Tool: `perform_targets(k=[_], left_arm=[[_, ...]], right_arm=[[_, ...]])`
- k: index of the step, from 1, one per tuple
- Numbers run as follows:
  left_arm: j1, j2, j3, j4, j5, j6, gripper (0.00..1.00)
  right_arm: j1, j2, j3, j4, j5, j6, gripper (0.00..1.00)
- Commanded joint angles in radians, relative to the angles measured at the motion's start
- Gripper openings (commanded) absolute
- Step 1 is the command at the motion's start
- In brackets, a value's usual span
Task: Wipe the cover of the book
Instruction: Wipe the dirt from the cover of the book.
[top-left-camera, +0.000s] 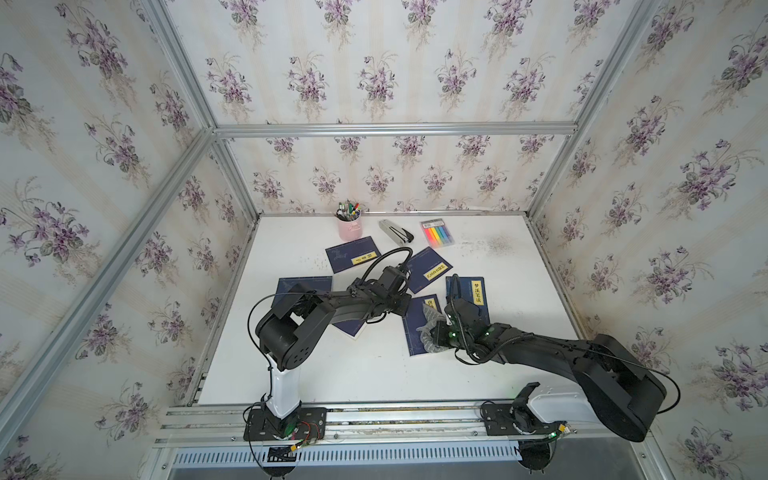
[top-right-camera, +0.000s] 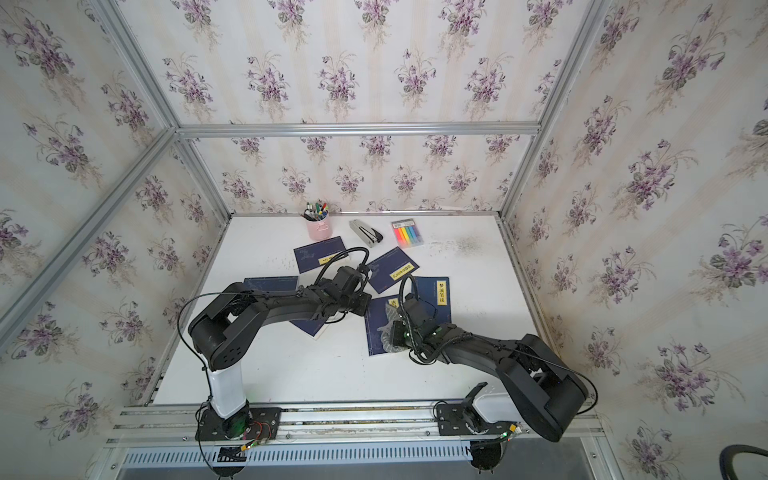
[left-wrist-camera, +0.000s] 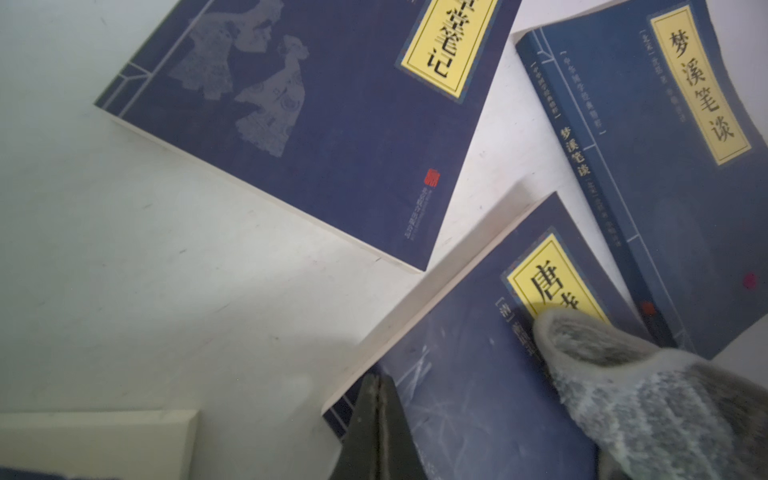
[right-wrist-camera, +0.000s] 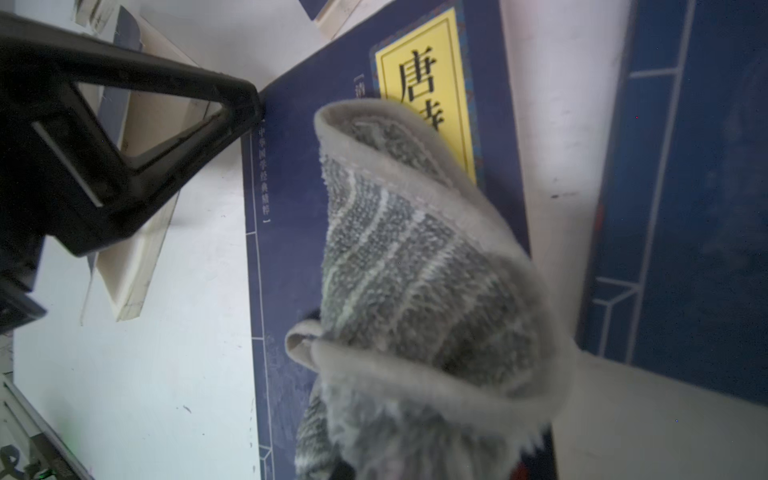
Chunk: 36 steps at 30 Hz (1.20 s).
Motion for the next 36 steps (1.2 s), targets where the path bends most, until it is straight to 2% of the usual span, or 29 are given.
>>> perform_targets(k=[1,6,11,17,22,28,36], left_arm=[[-0.002,0.048,-0.026,-0.357,0.013,0.004,0.0],[-0.002,0.054,-0.025,-0.355,0.024,0.0,0.0],[-0.002,0.059,-0.024,-0.35,0.035,-0.002,0.0],[-0.003,0.059,-0.023,-0.358,0.02,0.004,0.0],[-0.012,0.019,-0.027,-0.355,0.016,0.036,0.0],[-0.055,0.006,0.031,-0.452,-0.105,0.101,0.0],[-0.066,0.047,0.057,-0.466,-0.097,0.128,0.0]], right_arm=[[0.035,-0.006,0.028,-0.133,0.054,-0.038,0.0],[0.119,-0.026,0.069,-0.115,0.037,-0.001,0.0],[0.169,-0.001,0.051,-0.009,-0.008,0.054,0.0],[0.162,0.062,0.021,0.02,0.0,0.07,0.0],[0.121,0.029,-0.002,-0.004,0.011,0.063,0.0],[0.114,0.025,-0.023,0.015,0.002,0.088,0.0],[0.11,-0.048,-0.035,-0.015,0.049,0.104,0.0]])
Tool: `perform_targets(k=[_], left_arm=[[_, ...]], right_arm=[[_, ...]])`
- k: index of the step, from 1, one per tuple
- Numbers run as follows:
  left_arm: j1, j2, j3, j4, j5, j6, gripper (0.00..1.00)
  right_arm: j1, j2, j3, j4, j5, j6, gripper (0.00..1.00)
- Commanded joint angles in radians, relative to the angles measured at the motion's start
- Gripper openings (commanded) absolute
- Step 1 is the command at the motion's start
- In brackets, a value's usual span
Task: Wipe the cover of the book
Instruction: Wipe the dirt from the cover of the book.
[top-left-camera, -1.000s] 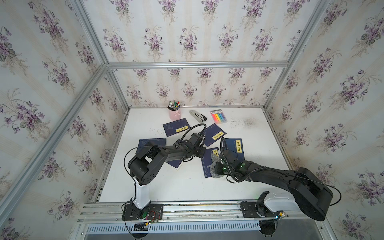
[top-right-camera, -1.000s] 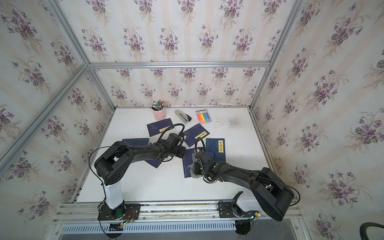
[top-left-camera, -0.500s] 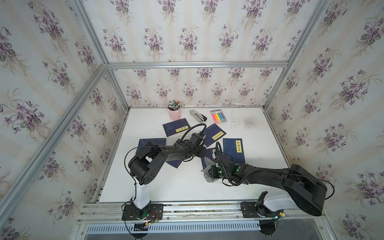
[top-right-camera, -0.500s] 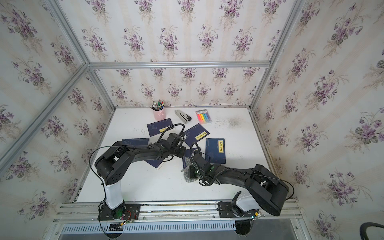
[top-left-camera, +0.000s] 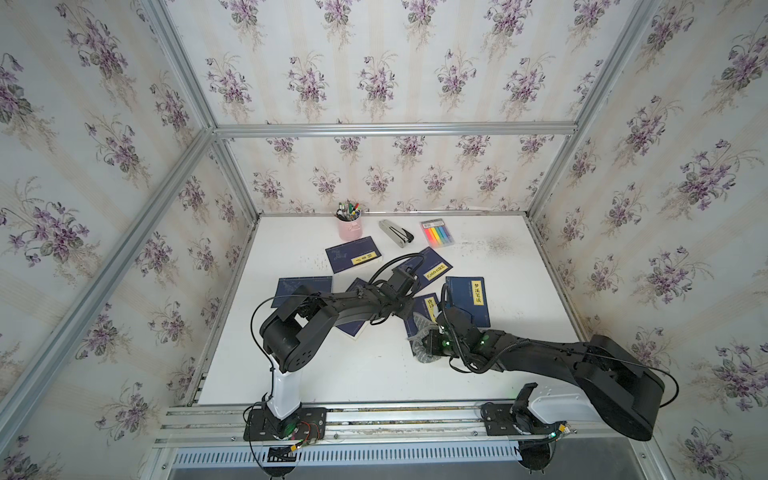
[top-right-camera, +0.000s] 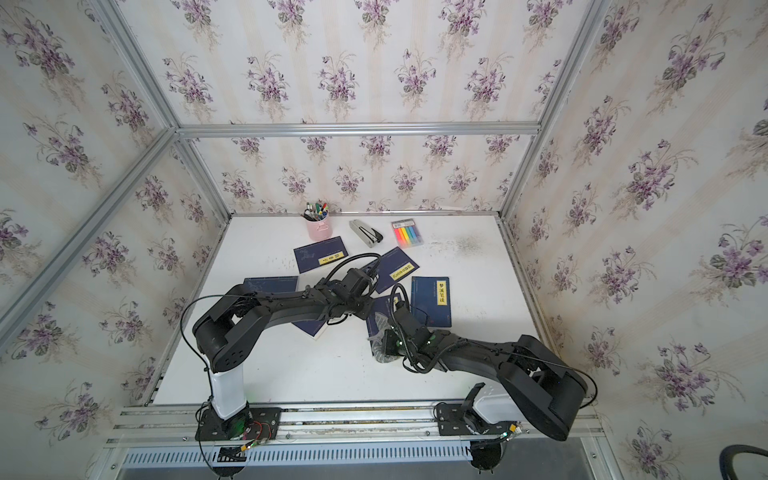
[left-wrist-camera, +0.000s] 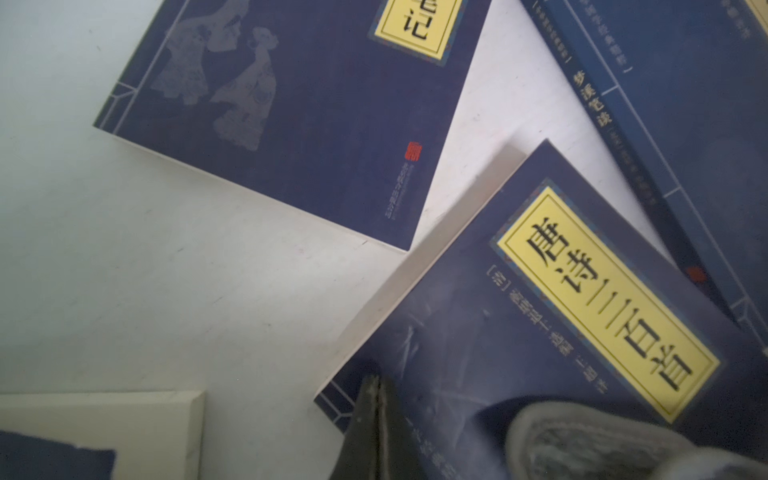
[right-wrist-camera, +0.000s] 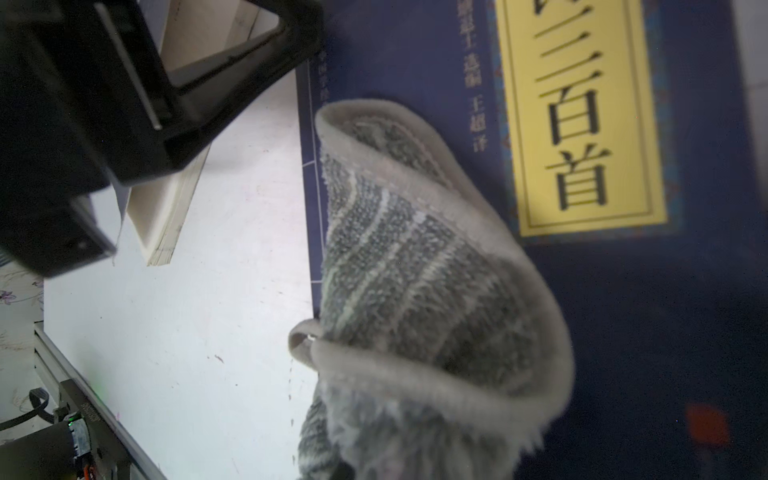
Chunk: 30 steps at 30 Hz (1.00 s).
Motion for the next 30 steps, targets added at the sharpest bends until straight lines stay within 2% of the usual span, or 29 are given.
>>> perform_targets(k=[1,6,12,24,26,30], left_arm=[[-0.003,0.047,-0.01,-0.329,0.027,0.029,0.0],[-0.004,0.095,0.007,-0.337,0.026,0.037,0.0],[-0.002,0.118,0.014,-0.338,0.038,0.034,0.0],[-0.002,0.136,0.014,-0.339,0.079,0.027,0.0],[-0.001,0.139,0.014,-0.34,0.083,0.026,0.0],[0.001,0.142,0.013,-0.342,0.086,0.024,0.0]], right_arm=[[-0.004,-0.028,0.006,-0.075,0.059,0.007,0.0],[-0.036,-0.055,0.016,-0.177,0.113,-0.017,0.0],[-0.09,-0.064,0.017,-0.21,0.129,-0.027,0.0],[0.004,0.123,0.106,0.055,-0.062,-0.004,0.0],[0.006,0.149,0.114,0.07,-0.07,-0.001,0.0],[-0.009,0.127,0.114,0.016,0.004,0.009,0.0]])
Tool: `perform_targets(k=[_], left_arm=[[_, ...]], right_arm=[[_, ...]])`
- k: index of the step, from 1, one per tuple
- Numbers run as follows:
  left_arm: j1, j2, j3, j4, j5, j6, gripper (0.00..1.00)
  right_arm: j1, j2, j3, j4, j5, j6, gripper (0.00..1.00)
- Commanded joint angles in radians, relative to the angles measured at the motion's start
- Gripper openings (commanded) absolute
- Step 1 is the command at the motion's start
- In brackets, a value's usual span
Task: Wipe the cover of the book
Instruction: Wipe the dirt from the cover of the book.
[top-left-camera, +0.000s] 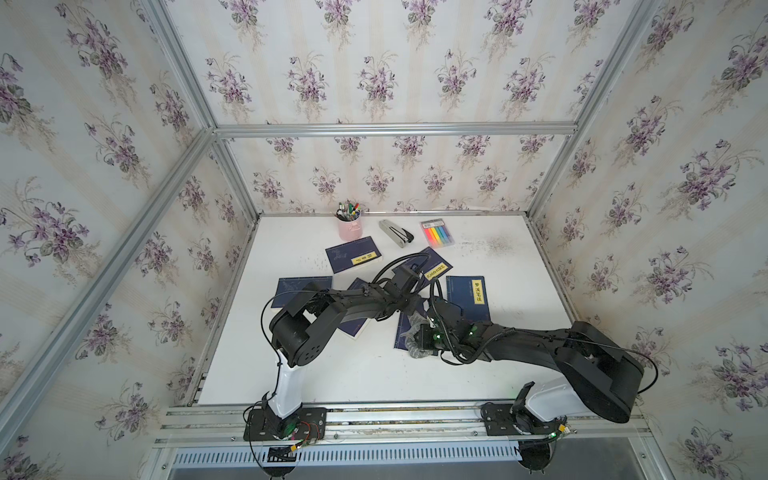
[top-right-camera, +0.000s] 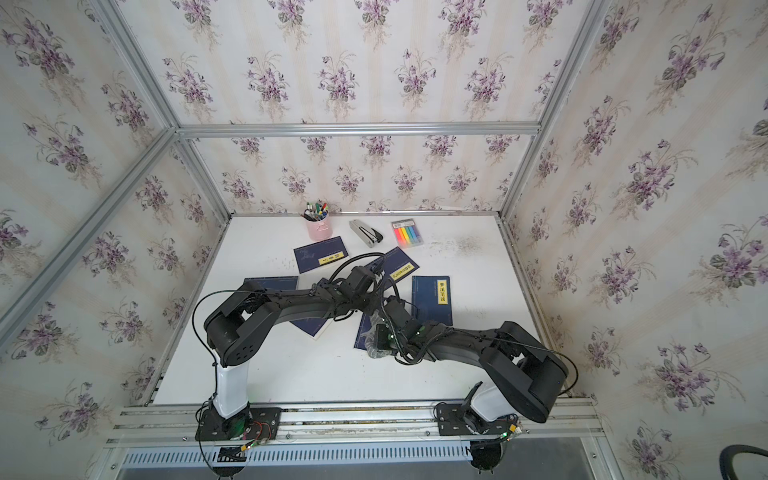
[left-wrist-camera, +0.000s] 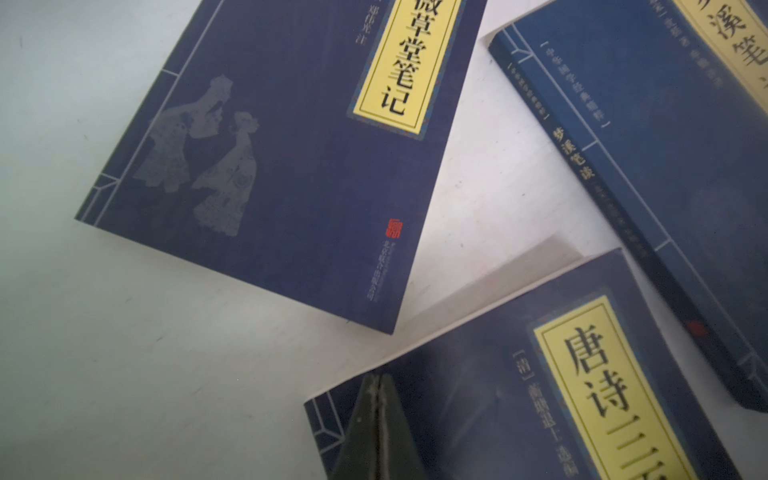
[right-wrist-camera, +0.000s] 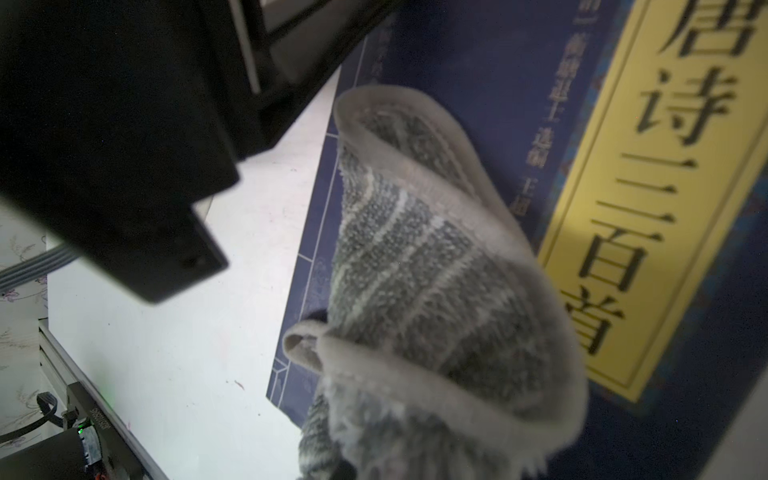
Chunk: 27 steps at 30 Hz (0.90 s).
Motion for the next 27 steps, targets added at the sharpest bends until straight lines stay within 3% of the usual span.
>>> perform_targets(k=[1,8,14,20,27], left_arm=[[0.001,0.065,-0.033,-0.433,0.086,-0.005,0.0],[0.005,0.069,-0.034,-0.434,0.111,-0.006,0.0],[0.005,0.055,-0.042,-0.425,0.123,-0.008,0.0],[0.003,-0.113,-0.109,-0.35,0.143,0.01,0.0],[-0.008,-0.297,-0.108,-0.379,0.152,0.029,0.0]], right_arm=[[-0.026,-0.03,-0.011,-0.011,0.047,0.023,0.0],[-0.166,-0.169,-0.122,-0.082,0.07,0.003,0.0],[-0.176,-0.22,-0.1,-0.098,0.073,-0.042,0.0],[-0.176,-0.221,-0.034,-0.105,0.065,-0.087,0.0],[-0.176,-0.093,0.034,-0.048,0.022,-0.113,0.0]])
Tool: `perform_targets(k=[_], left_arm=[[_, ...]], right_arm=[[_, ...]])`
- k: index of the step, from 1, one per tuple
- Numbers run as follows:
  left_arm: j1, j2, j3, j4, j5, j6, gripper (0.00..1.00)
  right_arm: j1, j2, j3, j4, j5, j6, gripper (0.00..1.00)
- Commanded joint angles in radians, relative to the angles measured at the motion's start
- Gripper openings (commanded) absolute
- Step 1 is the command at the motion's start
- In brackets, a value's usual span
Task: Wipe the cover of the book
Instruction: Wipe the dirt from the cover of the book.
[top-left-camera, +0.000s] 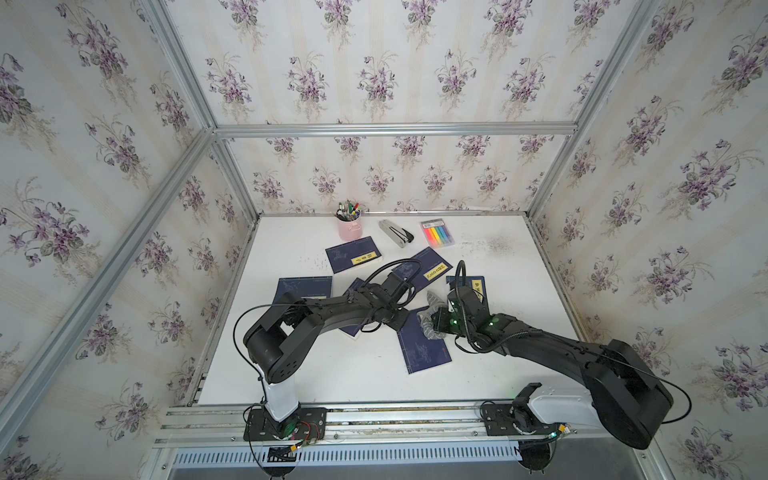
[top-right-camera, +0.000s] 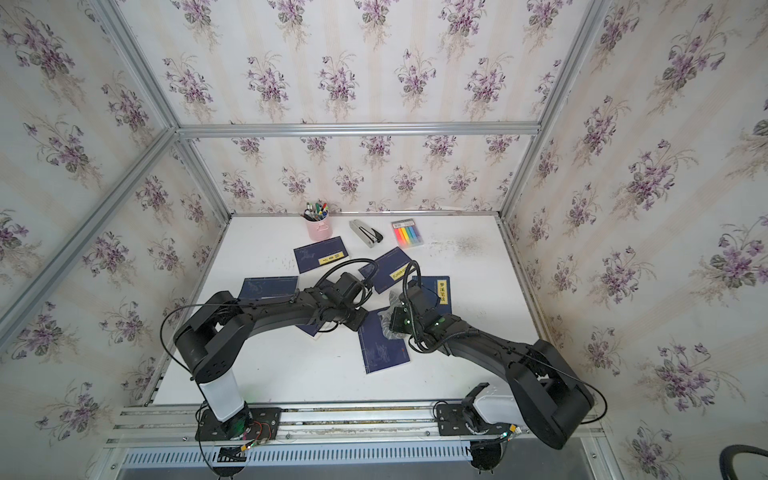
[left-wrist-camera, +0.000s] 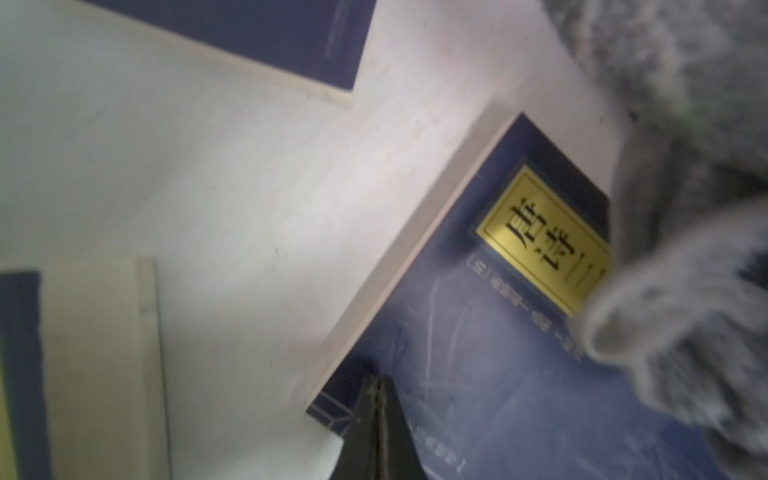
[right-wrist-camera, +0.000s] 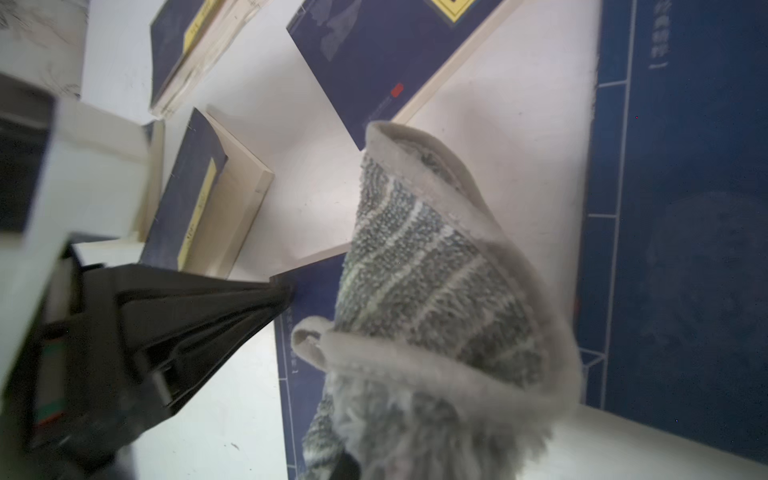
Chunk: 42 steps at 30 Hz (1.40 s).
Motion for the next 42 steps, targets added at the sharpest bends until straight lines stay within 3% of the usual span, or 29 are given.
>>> perform_targets(k=[1,8,18,30,42], left_arm=[[-0.008,-0.068,-0.004,-0.094,0.023,0.012,0.0],[-0.082,-0.174,-0.07,-0.119,-0.006,-0.043,0.0],[-0.337,-0.216,-0.156,-0.008,-0.041,-0.197,0.0],[-0.417,-0.156,-0.269,0.189,-0.017,-0.305,0.0],[-0.389,-0.102,-0.254,0.138,-0.151,-0.353,0.0]], right_arm=[[0.0,0.043,0.024,0.049,-0.035,-0.02,0.0],[0.0,0.072,0.033,0.068,-0.063,-0.029,0.0],[0.0,0.101,0.024,0.081,-0.08,-0.031,0.0],[-0.041,0.08,-0.037,0.114,-0.117,-0.02,0.0],[-0.065,0.049,-0.048,0.102,-0.119,-0.027,0.0]])
